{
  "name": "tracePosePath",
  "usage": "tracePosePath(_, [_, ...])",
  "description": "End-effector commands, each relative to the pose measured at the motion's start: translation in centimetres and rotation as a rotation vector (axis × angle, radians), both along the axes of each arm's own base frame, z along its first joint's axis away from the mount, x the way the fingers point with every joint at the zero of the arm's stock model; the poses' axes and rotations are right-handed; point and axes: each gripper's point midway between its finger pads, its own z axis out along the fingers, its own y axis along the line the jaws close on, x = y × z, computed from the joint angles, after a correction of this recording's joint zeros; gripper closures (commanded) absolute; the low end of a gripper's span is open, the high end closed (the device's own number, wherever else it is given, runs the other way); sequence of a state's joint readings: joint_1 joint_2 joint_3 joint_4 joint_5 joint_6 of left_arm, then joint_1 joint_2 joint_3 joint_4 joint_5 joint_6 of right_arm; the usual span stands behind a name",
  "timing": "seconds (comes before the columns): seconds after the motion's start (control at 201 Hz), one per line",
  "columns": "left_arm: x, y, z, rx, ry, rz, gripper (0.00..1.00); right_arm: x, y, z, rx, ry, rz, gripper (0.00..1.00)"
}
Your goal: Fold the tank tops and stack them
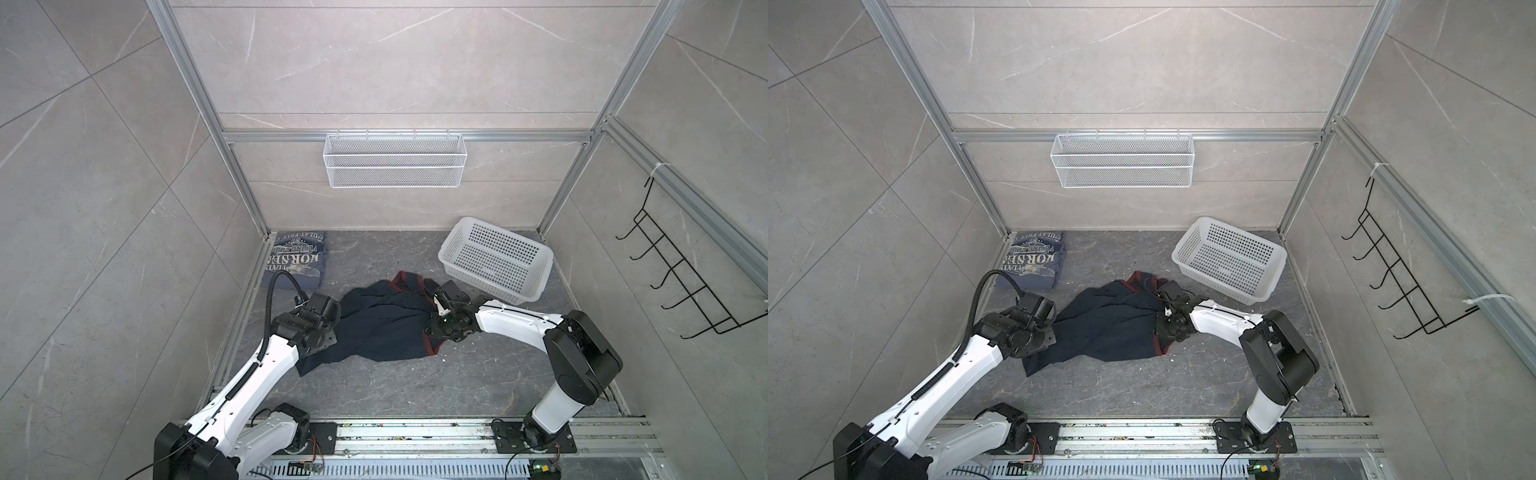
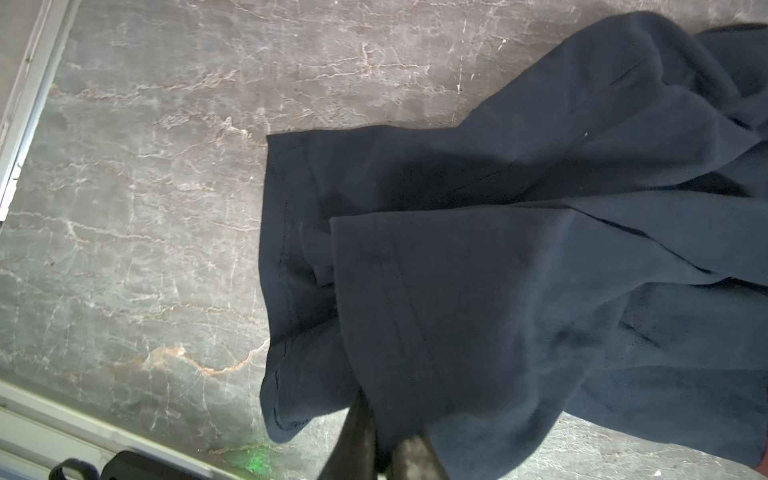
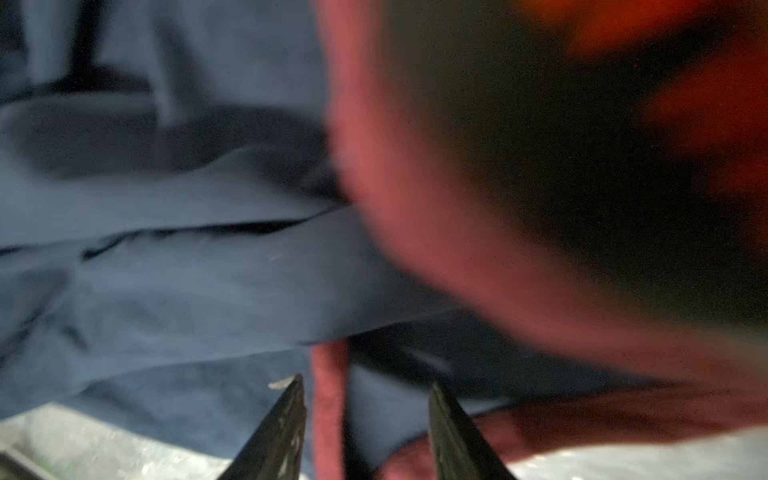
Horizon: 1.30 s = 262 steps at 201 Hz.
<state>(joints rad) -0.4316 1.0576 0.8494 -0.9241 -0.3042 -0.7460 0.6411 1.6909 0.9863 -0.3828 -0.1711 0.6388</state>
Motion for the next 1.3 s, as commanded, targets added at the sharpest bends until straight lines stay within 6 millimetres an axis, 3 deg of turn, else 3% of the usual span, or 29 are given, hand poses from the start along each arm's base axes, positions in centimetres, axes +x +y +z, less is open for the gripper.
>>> tracePosePath(0.0, [1.3,-0.5,1.5,-0.016,-0.051,-0.031,0.91,-0.9,1.8,-0.2,0.051,0.020,0.025,0.50])
tracePosePath(0.174, [1.1,-0.5,1.2,-0.029,-0.057,-0.024,0.90,-1.3,1.5,-1.8,0.022,0.055,0.010,0.70])
tracePosePath(0.443, [1.4,-0.2,2.6,-0.025,-0.085,-0.023,0.89,-0.5,1.0,0.5,-0.005,-0.005,0.006,0.88])
tracePosePath(0.523, [1.6,-0.2,2.9,-0.024,-0.087,-0.025,0.89,-0.6,0.5,0.1,-0.037,0.004,-0.002,0.88])
tracePosePath(0.632, [1.5,-0.3,3.0,-0.031,-0.090,-0.027,0.89,-1.0,-0.5,-1.3,-0.079,0.017,-0.035,0.73])
tracePosePath(0.811, [1.5,-0.4,2.9,-0.036,-0.087,-0.029,0.89,-1.7,0.4,-2.2,-0.030,0.046,-0.023,0.76])
tracePosePath(1.065, [1.6,-0.4,2.5,-0.027,-0.073,-0.032,0.89,-1.3,2.0,-0.5,0.020,0.017,0.015,0.90])
tracePosePath(1.17, [1.7,-0.4,2.8,-0.018,-0.078,-0.038,0.88,-1.0,1.6,0.6,-0.006,-0.007,0.019,1.00])
tracePosePath(1.299, [2.5,-0.1,4.1,0.005,-0.098,-0.054,0.86,-0.2,-0.7,4.8,-0.098,-0.132,0.002,1.00])
